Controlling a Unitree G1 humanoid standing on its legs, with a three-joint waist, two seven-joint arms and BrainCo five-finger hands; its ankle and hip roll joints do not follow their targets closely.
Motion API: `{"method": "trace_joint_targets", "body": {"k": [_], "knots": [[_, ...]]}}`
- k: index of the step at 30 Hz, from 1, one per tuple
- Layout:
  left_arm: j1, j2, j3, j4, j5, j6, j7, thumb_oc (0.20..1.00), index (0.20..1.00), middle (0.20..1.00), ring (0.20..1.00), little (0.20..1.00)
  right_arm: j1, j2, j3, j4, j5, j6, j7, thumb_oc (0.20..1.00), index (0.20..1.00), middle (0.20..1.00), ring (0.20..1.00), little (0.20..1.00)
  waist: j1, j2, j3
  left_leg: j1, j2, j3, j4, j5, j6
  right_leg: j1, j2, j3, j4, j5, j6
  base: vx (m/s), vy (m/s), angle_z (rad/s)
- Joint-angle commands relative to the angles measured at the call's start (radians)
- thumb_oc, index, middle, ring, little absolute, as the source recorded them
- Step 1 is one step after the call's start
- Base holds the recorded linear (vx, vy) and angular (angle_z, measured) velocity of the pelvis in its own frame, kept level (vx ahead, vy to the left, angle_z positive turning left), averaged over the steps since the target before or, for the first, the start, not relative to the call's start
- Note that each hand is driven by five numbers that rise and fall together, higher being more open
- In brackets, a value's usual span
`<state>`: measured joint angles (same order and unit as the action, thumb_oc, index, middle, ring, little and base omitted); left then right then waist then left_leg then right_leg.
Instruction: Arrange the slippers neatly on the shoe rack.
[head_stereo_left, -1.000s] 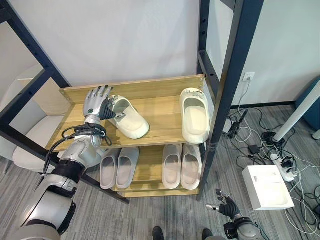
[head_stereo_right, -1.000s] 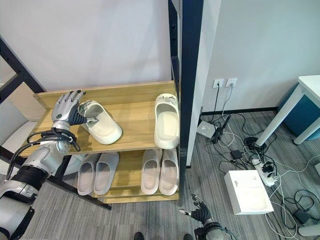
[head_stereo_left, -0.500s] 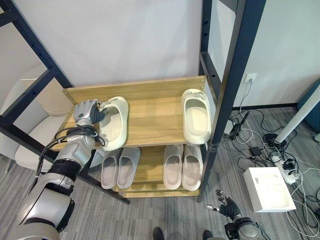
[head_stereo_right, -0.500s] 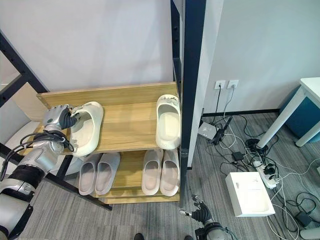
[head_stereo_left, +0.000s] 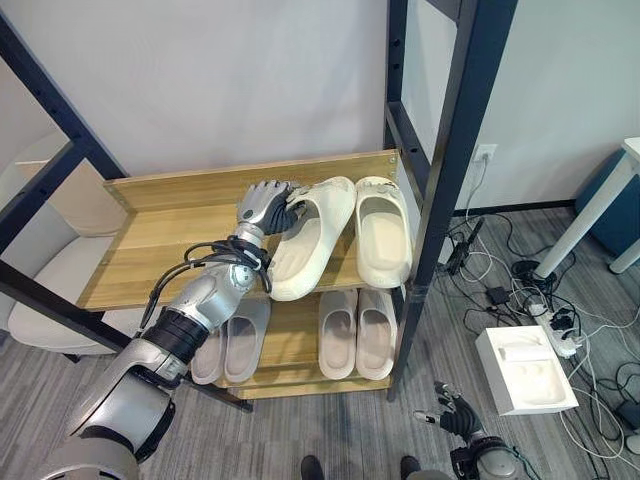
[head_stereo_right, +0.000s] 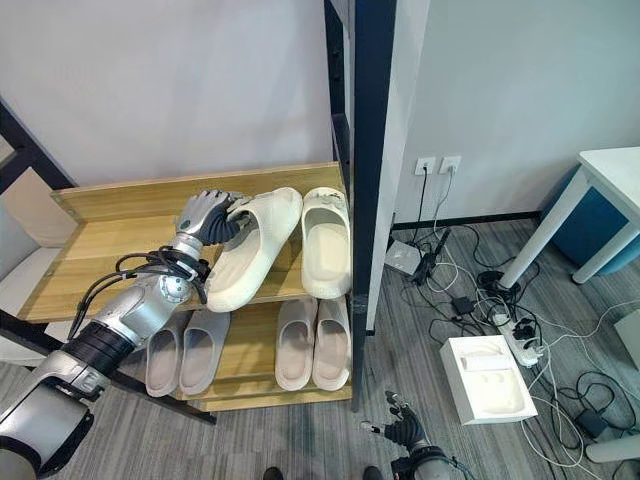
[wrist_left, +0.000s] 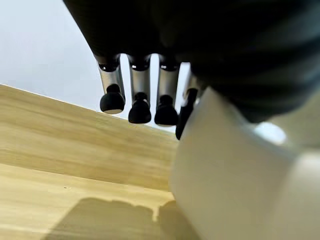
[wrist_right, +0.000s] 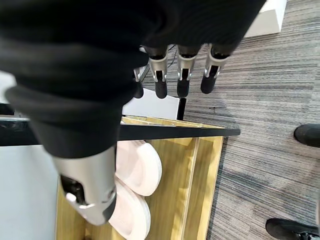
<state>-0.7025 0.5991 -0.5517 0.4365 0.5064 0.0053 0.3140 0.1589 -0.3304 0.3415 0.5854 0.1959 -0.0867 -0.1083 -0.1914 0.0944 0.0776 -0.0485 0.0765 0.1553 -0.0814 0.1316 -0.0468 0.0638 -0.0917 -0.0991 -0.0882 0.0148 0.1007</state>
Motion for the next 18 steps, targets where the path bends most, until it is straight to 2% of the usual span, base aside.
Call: {"method": "trace_joint_targets", "body": {"k": [1,8,17,18], "knots": [[-0.176,0.015,0.042,0.130,0.063,0.022,0.025,0.200,0.200,0.200,0.200,0.200,-0.020,0.014,0.006,-0.030,0.001,-0.046,-0.012,1.000,1.000,1.000,1.000,1.000,0.004,-0.025,0.028,0.077,0.024,-0.003,-0.006,-0.129,-0.034,-0.025,-0.024,-0.031,0.001,-0.032,0.039,0.00,-0.013,-0.08],[-0.186,0.010,0.044,0.258,0.084,0.063,0.032,0.200,0.200,0.200,0.200,0.200,-0.013,0.014,0.014,-0.035,0.000,-0.052,-0.013,1.000,1.000,1.000,1.000,1.000,-0.001,-0.025,0.026,0.080,0.026,0.004,-0.006,-0.132,-0.034,-0.027,-0.022,-0.026,0.001,-0.031,0.038,0.01,-0.006,-0.06],[-0.186,0.006,0.036,0.281,0.101,0.070,0.035,0.200,0.200,0.200,0.200,0.200,-0.016,0.013,0.019,-0.037,0.001,-0.055,-0.014,1.000,1.000,1.000,1.000,1.000,0.003,-0.034,0.023,0.081,0.026,-0.006,-0.006,-0.132,-0.034,-0.019,-0.021,-0.033,0.001,-0.034,0.036,0.00,0.000,0.00],[-0.184,0.006,0.036,0.273,0.104,0.070,0.034,0.812,0.812,0.812,0.812,0.812,-0.016,0.014,0.019,-0.037,0.002,-0.055,-0.014,1.000,1.000,1.000,1.000,1.000,0.005,-0.034,0.024,0.081,0.026,-0.006,-0.006,-0.132,-0.034,-0.019,-0.021,-0.034,0.001,-0.034,0.036,0.00,0.000,0.00]]}}
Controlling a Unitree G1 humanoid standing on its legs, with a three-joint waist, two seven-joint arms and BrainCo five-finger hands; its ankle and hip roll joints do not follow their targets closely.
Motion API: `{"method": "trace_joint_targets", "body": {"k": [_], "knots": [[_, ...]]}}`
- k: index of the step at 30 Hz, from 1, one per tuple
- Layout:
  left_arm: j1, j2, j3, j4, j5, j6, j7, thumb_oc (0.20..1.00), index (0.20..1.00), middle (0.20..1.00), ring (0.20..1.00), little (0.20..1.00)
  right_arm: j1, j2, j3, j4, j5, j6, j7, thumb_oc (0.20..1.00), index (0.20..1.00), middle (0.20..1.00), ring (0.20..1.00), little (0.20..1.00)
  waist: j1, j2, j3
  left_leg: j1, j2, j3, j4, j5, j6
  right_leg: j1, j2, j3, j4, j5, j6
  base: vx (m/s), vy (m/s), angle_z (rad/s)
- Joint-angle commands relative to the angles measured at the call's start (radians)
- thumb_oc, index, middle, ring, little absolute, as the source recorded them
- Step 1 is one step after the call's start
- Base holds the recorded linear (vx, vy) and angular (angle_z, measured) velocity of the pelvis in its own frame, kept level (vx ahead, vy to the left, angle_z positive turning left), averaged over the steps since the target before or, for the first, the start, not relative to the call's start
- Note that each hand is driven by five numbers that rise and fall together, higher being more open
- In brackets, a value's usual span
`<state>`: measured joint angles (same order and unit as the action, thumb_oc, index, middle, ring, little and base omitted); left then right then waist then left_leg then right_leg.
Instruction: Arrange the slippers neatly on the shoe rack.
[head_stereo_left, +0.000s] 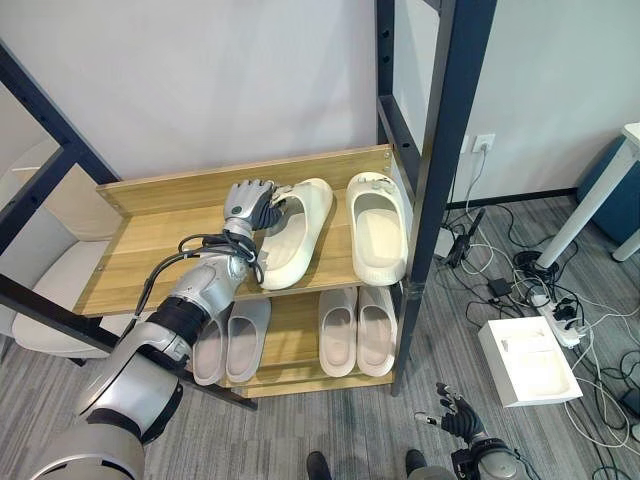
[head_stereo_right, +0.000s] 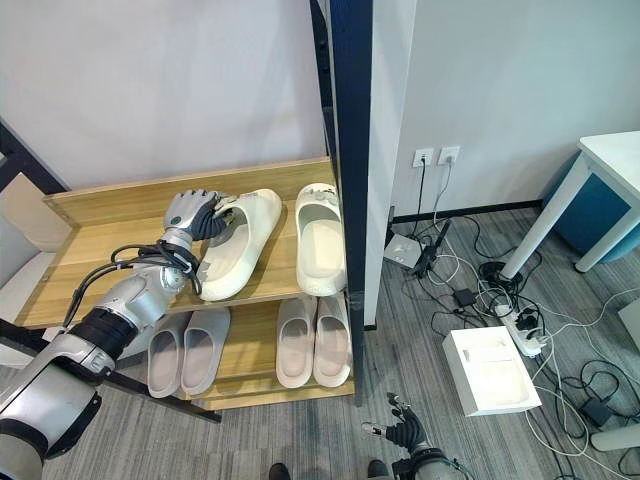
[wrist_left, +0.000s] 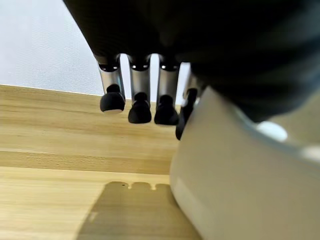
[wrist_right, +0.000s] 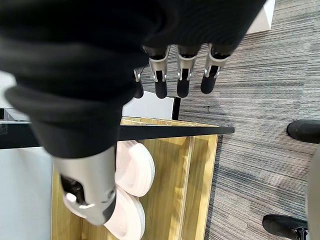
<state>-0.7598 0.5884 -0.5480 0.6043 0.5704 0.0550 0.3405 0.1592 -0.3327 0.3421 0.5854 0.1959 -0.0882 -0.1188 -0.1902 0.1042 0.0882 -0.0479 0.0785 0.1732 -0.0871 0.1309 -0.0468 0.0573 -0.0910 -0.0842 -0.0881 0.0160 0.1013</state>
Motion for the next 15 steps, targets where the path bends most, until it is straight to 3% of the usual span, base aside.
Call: {"method": "trace_joint_targets", "body": {"k": [1,6,15], "knots": [[-0.132,0.013,0.025,0.084,0.046,0.018,0.001,1.000,1.000,1.000,1.000,1.000,-0.021,0.015,0.018,-0.034,0.002,-0.052,-0.004,1.000,1.000,1.000,1.000,1.000,0.005,-0.045,0.014,0.080,0.024,-0.025,0.000,-0.132,-0.034,-0.012,-0.021,-0.051,0.001,-0.035,0.035,0.00,0.000,0.00],[-0.072,-0.021,0.088,-0.112,0.015,-0.009,-0.010,1.000,1.000,1.000,1.000,1.000,-0.045,0.028,0.012,-0.023,0.003,-0.044,-0.004,1.000,1.000,1.000,1.000,1.000,0.021,-0.051,0.010,0.080,0.022,-0.037,0.000,-0.131,-0.032,-0.003,-0.022,-0.058,0.001,-0.038,0.032,-0.01,-0.006,0.06],[0.103,-0.101,0.242,-0.342,-0.268,-0.104,0.005,1.000,1.000,1.000,1.000,1.000,-0.075,0.064,0.013,-0.013,0.002,-0.026,-0.002,1.000,1.000,1.000,1.000,1.000,0.054,-0.056,0.003,0.077,0.017,-0.059,0.000,-0.123,-0.029,0.008,-0.019,-0.074,0.001,-0.041,0.023,0.00,-0.002,0.04]]}}
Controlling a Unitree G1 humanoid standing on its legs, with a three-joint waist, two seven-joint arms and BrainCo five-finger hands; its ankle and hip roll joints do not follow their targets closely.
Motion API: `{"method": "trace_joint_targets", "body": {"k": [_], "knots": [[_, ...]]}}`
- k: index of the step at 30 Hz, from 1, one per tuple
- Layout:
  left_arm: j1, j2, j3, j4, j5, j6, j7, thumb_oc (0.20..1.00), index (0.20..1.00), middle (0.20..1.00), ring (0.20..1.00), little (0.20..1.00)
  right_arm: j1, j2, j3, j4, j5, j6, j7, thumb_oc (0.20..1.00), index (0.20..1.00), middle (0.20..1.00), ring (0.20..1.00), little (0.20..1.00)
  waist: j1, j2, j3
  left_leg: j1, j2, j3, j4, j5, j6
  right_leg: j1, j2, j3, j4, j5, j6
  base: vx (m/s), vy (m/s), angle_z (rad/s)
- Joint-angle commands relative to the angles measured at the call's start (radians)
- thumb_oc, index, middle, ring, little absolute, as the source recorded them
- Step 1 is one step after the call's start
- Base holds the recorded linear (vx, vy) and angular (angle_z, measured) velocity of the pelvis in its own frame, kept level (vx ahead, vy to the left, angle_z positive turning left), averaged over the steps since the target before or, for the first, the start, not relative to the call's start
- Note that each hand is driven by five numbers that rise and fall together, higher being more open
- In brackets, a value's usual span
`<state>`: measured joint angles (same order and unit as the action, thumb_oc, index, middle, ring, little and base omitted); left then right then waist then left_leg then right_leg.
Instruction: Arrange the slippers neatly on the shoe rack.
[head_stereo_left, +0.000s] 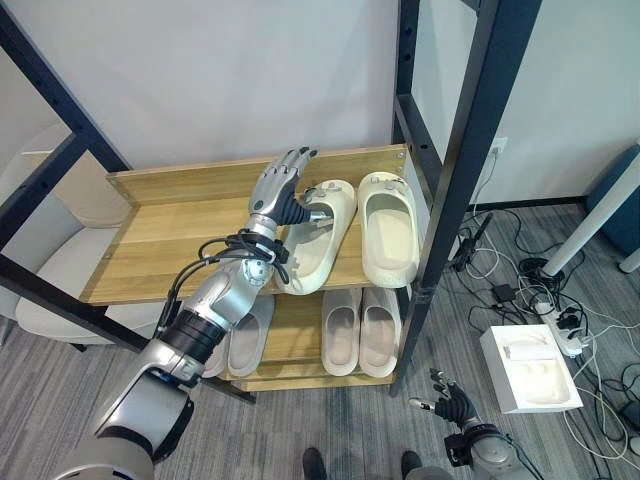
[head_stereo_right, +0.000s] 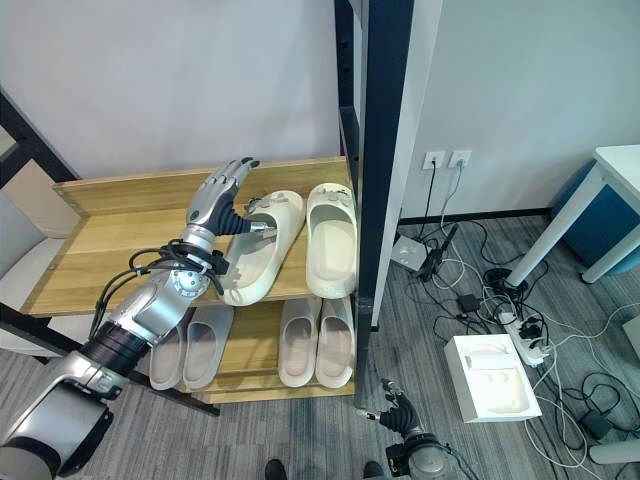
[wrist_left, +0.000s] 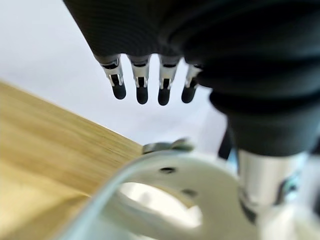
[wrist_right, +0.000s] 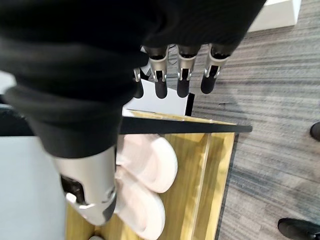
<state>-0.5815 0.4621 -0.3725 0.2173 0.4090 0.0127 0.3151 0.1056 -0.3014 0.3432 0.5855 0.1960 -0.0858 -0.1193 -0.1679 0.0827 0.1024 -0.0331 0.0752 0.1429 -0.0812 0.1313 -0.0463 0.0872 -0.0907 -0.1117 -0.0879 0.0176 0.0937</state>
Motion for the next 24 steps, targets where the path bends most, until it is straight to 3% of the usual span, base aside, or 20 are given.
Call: {"method": "trace_joint_targets", "body": {"k": [1,7,9,12,14,24], "knots": [[-0.053,0.021,0.082,0.027,-0.135,-0.072,0.029,1.000,1.000,1.000,1.000,1.000,-0.022,0.034,0.013,-0.013,0.000,-0.027,0.000,1.000,1.000,1.000,1.000,1.000,0.033,-0.035,-0.011,0.062,0.020,-0.030,-0.006,-0.122,-0.030,-0.021,-0.019,-0.048,0.001,-0.042,0.031,0.00,0.000,0.00],[0.131,0.005,0.183,-0.094,-0.269,-0.109,0.027,1.000,1.000,1.000,1.000,1.000,-0.025,0.050,0.019,-0.007,-0.010,-0.026,0.004,1.000,1.000,1.000,1.000,1.000,0.052,-0.037,-0.014,0.061,0.020,-0.035,-0.006,-0.118,-0.031,-0.020,-0.018,-0.051,0.001,-0.040,0.026,-0.01,0.003,0.06],[0.231,-0.023,0.209,-0.126,-0.414,-0.130,-0.047,1.000,1.000,1.000,1.000,1.000,-0.026,0.052,0.019,-0.005,-0.018,-0.019,0.009,1.000,1.000,1.000,1.000,1.000,0.058,-0.037,-0.014,0.062,0.020,-0.035,-0.006,-0.116,-0.031,-0.019,-0.018,-0.056,0.001,-0.036,0.024,-0.01,0.012,0.08],[0.286,-0.053,0.194,-0.102,-0.595,-0.142,-0.109,1.000,1.000,1.000,1.000,1.000,-0.030,0.048,0.024,-0.005,-0.020,-0.006,0.016,1.000,1.000,1.000,1.000,1.000,0.060,-0.035,-0.017,0.062,0.020,-0.035,-0.006,-0.115,-0.029,-0.020,-0.017,-0.057,0.001,-0.035,0.023,0.00,0.003,0.01],[0.316,-0.086,0.170,-0.041,-0.791,-0.123,-0.151,1.000,1.000,1.000,1.000,1.000,-0.037,0.046,0.032,-0.008,-0.017,0.007,0.020,1.000,1.000,1.000,1.000,1.000,0.059,-0.033,-0.019,0.060,0.019,-0.035,-0.006,-0.113,-0.028,-0.023,-0.017,-0.057,0.001,-0.031,0.022,-0.02,0.015,0.04],[0.304,-0.127,0.043,-0.058,-1.128,-0.083,-0.223,1.000,1.000,1.000,1.000,1.000,-0.017,0.033,0.078,-0.001,-0.007,0.036,0.037,1.000,1.000,1.000,1.000,1.000,0.049,-0.040,-0.026,0.051,0.020,-0.035,-0.006,-0.108,-0.028,-0.031,-0.015,-0.054,0.001,-0.028,0.023,0.00,0.000,0.00]]}}
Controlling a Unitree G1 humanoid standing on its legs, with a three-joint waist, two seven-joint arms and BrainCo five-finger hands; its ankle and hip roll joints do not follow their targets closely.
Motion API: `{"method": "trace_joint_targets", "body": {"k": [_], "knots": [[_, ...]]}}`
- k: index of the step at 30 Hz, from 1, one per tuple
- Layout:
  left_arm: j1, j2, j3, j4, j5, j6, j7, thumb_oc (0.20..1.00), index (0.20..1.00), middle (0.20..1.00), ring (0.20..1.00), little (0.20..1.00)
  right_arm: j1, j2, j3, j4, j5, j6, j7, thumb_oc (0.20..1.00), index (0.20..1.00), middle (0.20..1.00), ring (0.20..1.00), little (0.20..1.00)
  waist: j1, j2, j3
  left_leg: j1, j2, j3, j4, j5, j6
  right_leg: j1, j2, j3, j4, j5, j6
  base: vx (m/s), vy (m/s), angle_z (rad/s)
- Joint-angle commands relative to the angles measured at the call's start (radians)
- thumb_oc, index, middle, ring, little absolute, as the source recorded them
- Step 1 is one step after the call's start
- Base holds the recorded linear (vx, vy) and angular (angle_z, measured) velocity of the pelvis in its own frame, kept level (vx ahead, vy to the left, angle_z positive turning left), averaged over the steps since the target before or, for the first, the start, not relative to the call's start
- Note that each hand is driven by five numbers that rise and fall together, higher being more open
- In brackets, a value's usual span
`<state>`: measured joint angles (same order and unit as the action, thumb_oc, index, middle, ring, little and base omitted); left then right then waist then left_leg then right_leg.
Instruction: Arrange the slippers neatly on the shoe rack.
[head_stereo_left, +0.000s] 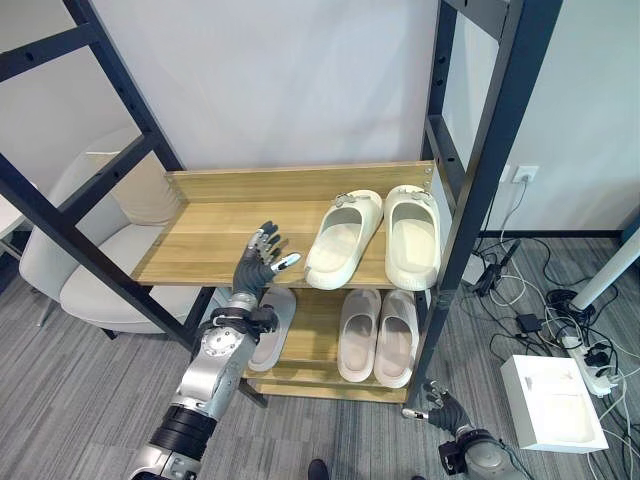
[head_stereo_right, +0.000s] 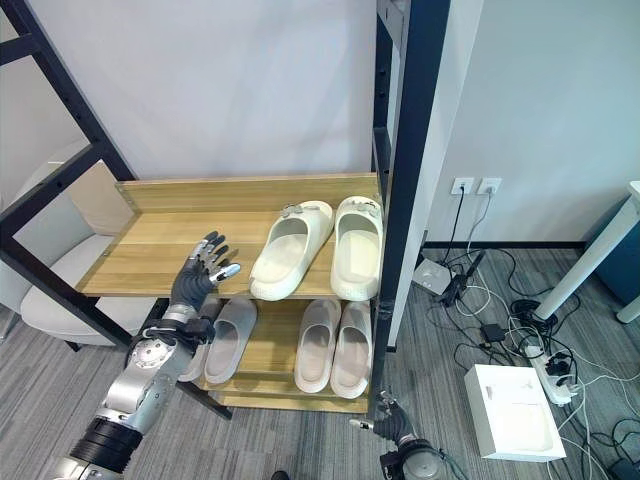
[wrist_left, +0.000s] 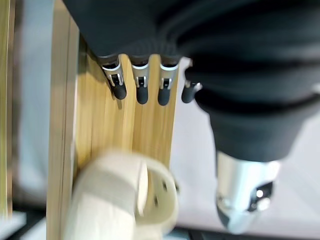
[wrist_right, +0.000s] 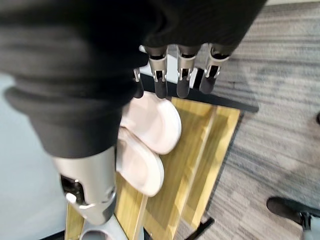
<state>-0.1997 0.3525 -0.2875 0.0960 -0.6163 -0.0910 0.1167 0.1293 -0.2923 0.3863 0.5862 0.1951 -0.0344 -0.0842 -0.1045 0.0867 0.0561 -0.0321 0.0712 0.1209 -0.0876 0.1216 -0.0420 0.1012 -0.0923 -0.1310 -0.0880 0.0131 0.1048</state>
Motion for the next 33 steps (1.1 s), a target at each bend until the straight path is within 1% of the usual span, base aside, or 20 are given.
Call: {"method": "trace_joint_targets", "body": {"k": [1,5,9,11,12,13,14,15,16,17,18,19,20,21,22,23,28,29,32,33], "knots": [[-0.091,-0.026,-0.057,0.062,-0.120,0.021,-0.023,1.000,1.000,1.000,1.000,1.000,-0.040,0.025,0.039,0.001,-0.005,-0.015,0.000,1.000,1.000,1.000,1.000,1.000,-0.016,-0.044,0.020,0.050,0.024,-0.013,0.000,-0.098,-0.033,-0.046,-0.013,-0.034,0.001,-0.022,0.012,0.00,0.000,0.00],[-0.149,-0.062,-0.115,0.039,-0.181,0.023,-0.009,1.000,1.000,1.000,1.000,1.000,-0.040,0.024,0.059,0.010,0.002,-0.011,-0.005,1.000,1.000,1.000,1.000,1.000,-0.027,-0.047,0.022,0.048,0.023,-0.010,0.000,-0.099,-0.031,-0.052,-0.014,-0.030,0.001,-0.018,0.014,0.00,0.000,0.00],[-0.176,-0.071,-0.128,0.048,-0.190,0.017,0.005,1.000,1.000,1.000,1.000,1.000,-0.043,0.028,0.067,0.022,0.009,-0.010,-0.010,1.000,1.000,1.000,1.000,1.000,-0.031,-0.048,0.019,0.051,0.024,-0.007,0.000,-0.099,-0.030,-0.051,-0.014,-0.027,0.001,-0.019,0.013,0.00,0.000,0.00],[-0.184,-0.062,-0.085,0.054,-0.085,-0.007,0.045,1.000,1.000,1.000,1.000,1.000,-0.043,0.039,0.065,0.025,0.020,-0.022,-0.018,1.000,1.000,1.000,1.000,1.000,-0.024,-0.051,0.012,0.055,0.023,-0.012,0.000,-0.098,-0.031,-0.044,-0.015,-0.030,0.001,-0.022,0.012,0.00,0.000,0.00],[-0.184,-0.062,-0.085,0.054,-0.085,-0.007,0.045,1.000,1.000,1.000,1.000,1.000,-0.043,0.038,0.065,0.025,0.020,-0.022,-0.018,1.000,1.000,1.000,1.000,1.000,-0.024,-0.051,0.012,0.055,0.023,-0.012,0.000,-0.098,-0.031,-0.043,-0.015,-0.030,0.001,-0.022,0.012,0.00,0.000,0.00],[-0.186,-0.061,-0.066,0.058,-0.044,-0.019,0.068,1.000,1.000,1.000,1.000,1.000,-0.044,0.042,0.065,0.027,0.021,-0.027,-0.021,1.000,1.000,1.000,1.000,1.000,-0.022,-0.053,0.010,0.055,0.022,-0.013,0.000,-0.098,-0.031,-0.041,-0.015,-0.031,0.001,-0.022,0.011,0.00,0.000,0.00],[-0.187,-0.059,-0.043,0.059,0.003,-0.034,0.096,1.000,1.000,1.000,1.000,1.000,-0.047,0.048,0.063,0.030,0.024,-0.034,-0.027,1.000,1.000,1.000,1.000,1.000,-0.018,-0.055,0.010,0.056,0.022,-0.018,0.000,-0.097,-0.032,-0.039,-0.015,-0.034,0.001,-0.023,0.011,0.00,0.000,0.00],[-0.181,-0.049,-0.005,0.025,0.070,-0.066,0.134,1.000,1.000,1.000,1.000,1.000,-0.056,0.052,0.055,0.032,0.028,-0.046,-0.037,1.000,1.000,1.000,1.000,1.000,-0.011,-0.060,0.010,0.056,0.022,-0.024,0.000,-0.095,-0.033,-0.036,-0.015,-0.039,0.001,-0.022,0.010,0.00,0.000,0.00],[-0.180,-0.049,-0.005,0.024,0.071,-0.066,0.134,1.000,1.000,1.000,1.000,1.000,-0.056,0.052,0.055,0.033,0.028,-0.046,-0.037,1.000,1.000,1.000,1.000,1.000,-0.011,-0.060,0.011,0.057,0.022,-0.025,0.000,-0.095,-0.033,-0.036,-0.015,-0.039,0.001,-0.023,0.010,-0.01,0.006,0.04],[-0.160,-0.033,0.023,-0.031,0.085,-0.099,0.119,1.000,1.000,1.000,1.000,1.000,-0.060,0.051,0.051,0.032,0.033,-0.062,-0.040,1.000,1.000,1.000,1.000,1.000,-0.003,-0.063,0.010,0.057,0.021,-0.030,0.000,-0.094,-0.034,-0.031,-0.015,-0.044,0.001,-0.022,0.010,0.00,0.011,0.07],[-0.153,-0.027,0.026,-0.060,0.068,-0.113,0.092,1.000,1.000,1.000,1.000,1.000,-0.061,0.048,0.051,0.028,0.039,-0.067,-0.036,1.000,1.000,1.000,1.000,1.000,0.000,-0.064,0.010,0.058,0.021,-0.032,0.000,-0.094,-0.034,-0.029,-0.016,-0.046,0.001,-0.022,0.011,0.00,0.026,0.07],[-0.132,0.002,0.026,-0.138,0.028,-0.129,0.017,1.000,1.000,1.000,1.000,1.000,-0.058,0.043,0.048,0.023,0.040,-0.073,-0.027,1.000,1.000,1.000,1.000,1.000,0.005,-0.064,0.009,0.057,0.020,-0.034,0.000,-0.094,-0.035,-0.028,-0.017,-0.049,0.001,-0.021,0.012,0.00,0.025,0.10],[-0.106,0.010,0.029,-0.181,0.004,-0.137,-0.016,1.000,1.000,1.000,1.000,1.000,-0.053,0.045,0.052,0.019,0.044,-0.075,-0.018,1.000,1.000,1.000,1.000,1.000,0.009,-0.065,0.007,0.058,0.019,-0.035,0.000,-0.095,-0.035,-0.026,-0.018,-0.051,0.001,-0.021,0.012,0.01,0.040,0.11],[-0.087,0.045,0.003,-0.288,-0.063,-0.135,-0.131,1.000,1.000,1.000,1.000,1.000,-0.041,0.050,0.061,0.021,0.043,-0.077,0.008,1.000,1.000,1.000,1.000,1.000,0.018,-0.065,0.000,0.059,0.019,-0.039,0.000,-0.098,-0.034,-0.022,-0.019,-0.057,0.001,-0.021,0.014,0.02,0.048,0.11],[-0.039,0.108,-0.041,-0.433,-0.156,-0.109,-0.270,1.000,1.000,1.000,1.000,1.000,-0.039,0.068,0.077,0.042,0.033,-0.075,0.036,1.000,1.000,1.000,1.000,1.000,0.032,-0.067,-0.008,0.061,0.016,-0.047,0.000,-0.104,-0.033,-0.017,-0.022,-0.066,0.002,-0.024,0.015,0.02,0.044,0.13],[-0.037,0.109,-0.041,-0.434,-0.157,-0.108,-0.270,1.000,1.000,1.000,1.000,1.000,-0.039,0.069,0.077,0.043,0.033,-0.075,0.036,1.000,1.000,1.000,1.000,1.000,0.032,-0.067,-0.008,0.061,0.016,-0.047,0.000,-0.104,-0.033,-0.017,-0.022,-0.066,0.001,-0.024,0.015,0.01,0.033,0.13],[0.035,0.199,-0.171,-0.495,-0.247,-0.002,-0.464,1.000,1.000,1.000,1.000,1.000,-0.057,0.081,0.106,0.059,0.017,-0.078,0.075,1.000,1.000,1.000,1.000,1.000,0.052,-0.071,-0.018,0.059,0.010,-0.058,0.000,-0.109,-0.030,-0.008,-0.024,-0.080,0.005,-0.029,0.017,0.00,0.023,0.11],[0.058,0.216,-0.214,-0.469,-0.245,0.026,-0.498,1.000,1.000,1.000,1.000,1.000,-0.061,0.082,0.109,0.062,0.015,-0.080,0.081,1.000,1.000,1.000,1.000,1.000,0.054,-0.071,-0.019,0.060,0.009,-0.060,0.000,-0.109,-0.028,-0.007,-0.025,-0.080,0.006,-0.029,0.018,0.00,0.000,0.00],[0.099,0.299,-0.313,-0.398,-0.172,0.059,-0.566,1.000,1.000,1.000,1.000,1.000,-0.074,0.074,0.109,0.073,0.013,-0.078,0.093,1.000,1.000,1.000,1.000,1.000,0.054,-0.067,-0.022,0.064,0.008,-0.060,0.000,-0.113,-0.025,-0.006,-0.027,-0.080,0.007,-0.029,0.021,0.01,0.028,0.04],[0.118,0.312,-0.341,-0.355,-0.156,0.077,-0.583,1.000,1.000,1.000,1.000,1.000,-0.081,0.073,0.111,0.078,0.011,-0.078,0.094,1.000,1.000,1.000,1.000,1.000,0.054,-0.065,-0.023,0.065,0.008,-0.059,0.000,-0.113,-0.023,-0.005,-0.028,-0.079,0.008,-0.029,0.021,0.00,0.000,0.00]]}}
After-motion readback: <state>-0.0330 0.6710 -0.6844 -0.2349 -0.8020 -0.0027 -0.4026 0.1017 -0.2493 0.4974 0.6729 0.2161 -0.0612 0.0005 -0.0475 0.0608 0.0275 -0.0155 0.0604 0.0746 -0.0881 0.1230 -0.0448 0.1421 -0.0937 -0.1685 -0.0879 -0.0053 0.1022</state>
